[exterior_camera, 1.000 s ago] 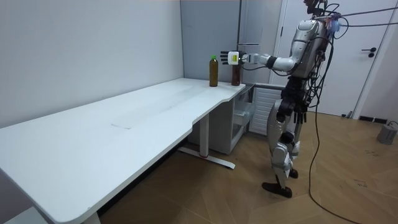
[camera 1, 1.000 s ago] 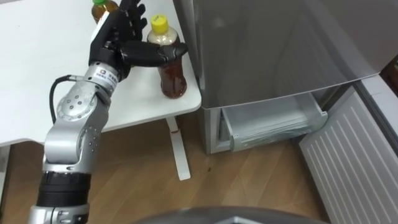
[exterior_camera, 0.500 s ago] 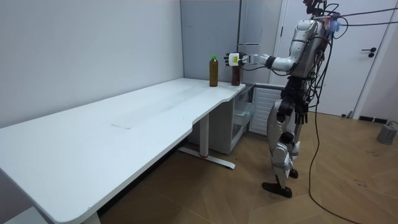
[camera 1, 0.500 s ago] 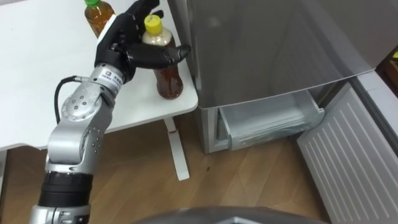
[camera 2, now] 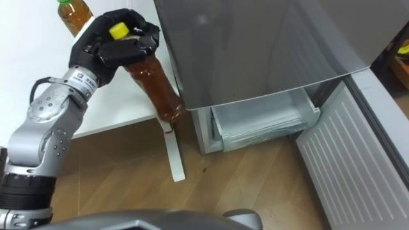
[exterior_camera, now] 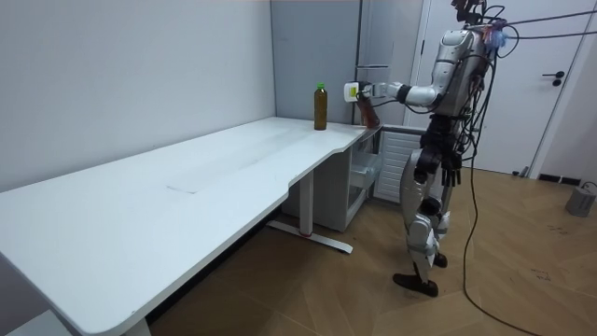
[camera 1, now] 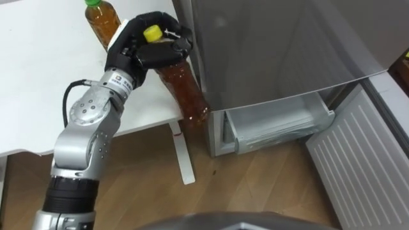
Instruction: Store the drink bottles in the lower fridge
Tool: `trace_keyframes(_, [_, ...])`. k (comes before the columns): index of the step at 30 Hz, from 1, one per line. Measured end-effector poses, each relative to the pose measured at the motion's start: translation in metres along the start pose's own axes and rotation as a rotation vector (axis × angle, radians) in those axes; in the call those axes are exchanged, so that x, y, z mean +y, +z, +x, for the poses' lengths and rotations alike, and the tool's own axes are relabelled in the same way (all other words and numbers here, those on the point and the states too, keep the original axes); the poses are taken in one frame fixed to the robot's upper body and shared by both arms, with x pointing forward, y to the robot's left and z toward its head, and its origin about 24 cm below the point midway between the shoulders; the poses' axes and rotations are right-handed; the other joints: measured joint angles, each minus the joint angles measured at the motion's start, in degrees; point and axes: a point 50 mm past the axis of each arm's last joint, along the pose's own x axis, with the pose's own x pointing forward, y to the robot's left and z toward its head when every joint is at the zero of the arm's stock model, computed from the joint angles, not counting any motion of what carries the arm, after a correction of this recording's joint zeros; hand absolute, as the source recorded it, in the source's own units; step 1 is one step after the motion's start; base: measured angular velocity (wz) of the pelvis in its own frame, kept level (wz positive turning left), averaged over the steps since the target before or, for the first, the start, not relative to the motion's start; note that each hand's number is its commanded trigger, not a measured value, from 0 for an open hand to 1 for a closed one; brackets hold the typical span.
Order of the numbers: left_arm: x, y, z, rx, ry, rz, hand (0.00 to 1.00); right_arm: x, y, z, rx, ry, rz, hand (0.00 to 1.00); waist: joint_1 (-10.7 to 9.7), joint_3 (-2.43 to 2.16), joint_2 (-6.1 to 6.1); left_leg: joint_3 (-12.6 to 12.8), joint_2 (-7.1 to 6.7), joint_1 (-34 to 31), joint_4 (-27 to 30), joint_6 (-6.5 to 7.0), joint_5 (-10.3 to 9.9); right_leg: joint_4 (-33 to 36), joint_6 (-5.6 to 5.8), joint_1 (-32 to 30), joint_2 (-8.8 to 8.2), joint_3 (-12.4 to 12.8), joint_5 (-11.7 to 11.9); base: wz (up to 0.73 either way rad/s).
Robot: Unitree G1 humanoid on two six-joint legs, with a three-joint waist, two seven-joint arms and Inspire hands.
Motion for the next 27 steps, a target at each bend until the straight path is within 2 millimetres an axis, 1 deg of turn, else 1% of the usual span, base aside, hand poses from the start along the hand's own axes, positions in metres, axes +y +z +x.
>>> trace_keyframes(5, [-0.0032,-0.0073,0.0006,0.040,-0.013,0.000,1.00,-0.0002,0.0009,-0.0001,-0.003,-0.003,-0.002,0.00,0.08,0.16,-0.26,-0.03,0.00,-0.01,0.02,0.00,0.00,0.09,-0.01,0.01,0.00,-0.11,0.02,0.00])
trace_keyframes(7, [-0.0032,-0.0074,0.0006,0.041,-0.014,0.001,1.00,-0.0003,0.0007,-0.0001,-0.003,-0.004,-0.002,0.00,0.08,0.15,-0.25,-0.05,0.01,-0.03,0.05,0.00,0.00,0.08,-0.02,0.00,0.00,-0.09,0.03,0.00])
trace_keyframes(15, [-0.0033,-0.0074,0.0006,0.041,-0.014,0.001,1.00,-0.0001,-0.0001,0.0000,0.000,-0.001,-0.001,0.00,0.07,0.05,-0.12,-0.04,0.00,-0.04,0.05,0.00,0.00,0.01,-0.01,0.00,0.00,-0.03,0.03,0.00])
trace_keyframes(22, [-0.0032,-0.0074,0.0006,0.041,-0.014,0.001,1.00,0.0000,-0.0002,0.0000,0.000,-0.001,-0.001,0.00,0.07,-0.02,-0.36,-0.04,0.00,-0.03,0.05,0.00,0.00,0.04,-0.01,0.00,0.00,-0.04,0.03,0.00])
trace_keyframes(26, [-0.0031,-0.0074,0.0006,0.041,-0.011,-0.001,1.00,0.0003,0.0002,0.0000,0.002,-0.002,-0.008,0.00,0.27,-0.12,-0.61,0.12,0.00,0.00,0.04,0.00,0.00,0.02,-0.01,-0.02,0.00,0.19,0.03,-0.01])
trace_keyframes(27, [-0.0031,-0.0074,0.0006,0.040,-0.009,-0.002,1.00,0.0005,0.0003,0.0001,0.001,-0.001,-0.004,0.00,0.54,-0.23,-0.57,0.24,0.02,0.09,0.05,0.00,0.00,0.03,-0.01,-0.03,0.01,0.19,0.03,-0.05])
